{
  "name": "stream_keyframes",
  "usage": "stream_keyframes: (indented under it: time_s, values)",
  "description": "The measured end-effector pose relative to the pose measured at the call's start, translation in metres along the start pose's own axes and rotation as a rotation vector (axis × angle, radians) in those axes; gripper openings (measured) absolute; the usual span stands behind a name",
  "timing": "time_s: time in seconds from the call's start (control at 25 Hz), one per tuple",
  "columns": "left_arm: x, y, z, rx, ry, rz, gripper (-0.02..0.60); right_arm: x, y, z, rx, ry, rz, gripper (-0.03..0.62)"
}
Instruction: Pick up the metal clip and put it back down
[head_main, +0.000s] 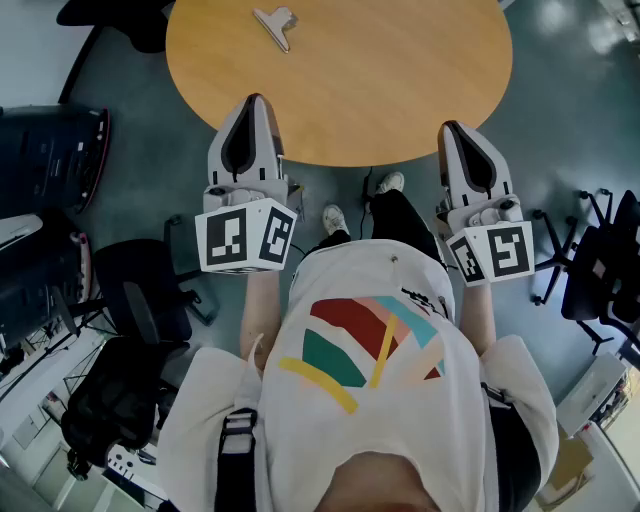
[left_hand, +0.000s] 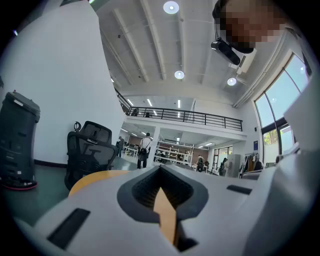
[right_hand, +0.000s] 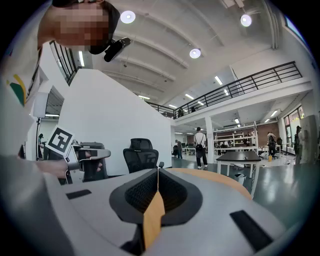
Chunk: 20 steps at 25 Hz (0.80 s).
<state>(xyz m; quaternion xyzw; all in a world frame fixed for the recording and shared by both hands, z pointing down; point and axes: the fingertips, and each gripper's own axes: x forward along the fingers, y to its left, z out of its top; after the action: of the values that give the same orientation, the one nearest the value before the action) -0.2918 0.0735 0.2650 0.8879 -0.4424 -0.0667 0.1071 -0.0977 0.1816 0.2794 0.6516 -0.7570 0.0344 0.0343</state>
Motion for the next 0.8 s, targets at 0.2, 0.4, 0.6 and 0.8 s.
stream_keyframes:
  time_s: [0.2,0.4,0.6,0.8]
  values:
    - [0.054,-0.001,-0.008,0.012,0.004,0.019,0.043,0.047,-0.034,0.005,-0.007,-0.036,0.049,0.014]
    - [0.125,-0.014,-0.016,0.057,0.023,0.042,0.043,0.11,-0.088,0.006,0.006,-0.048,0.125,0.014]
    - [0.181,-0.012,-0.008,0.087,-0.025,0.14,0.043,0.17,-0.136,0.012,0.027,-0.053,0.247,0.015]
    - [0.211,0.0,-0.008,0.119,-0.038,0.242,0.043,0.22,-0.153,0.008,0.016,-0.015,0.427,0.015]
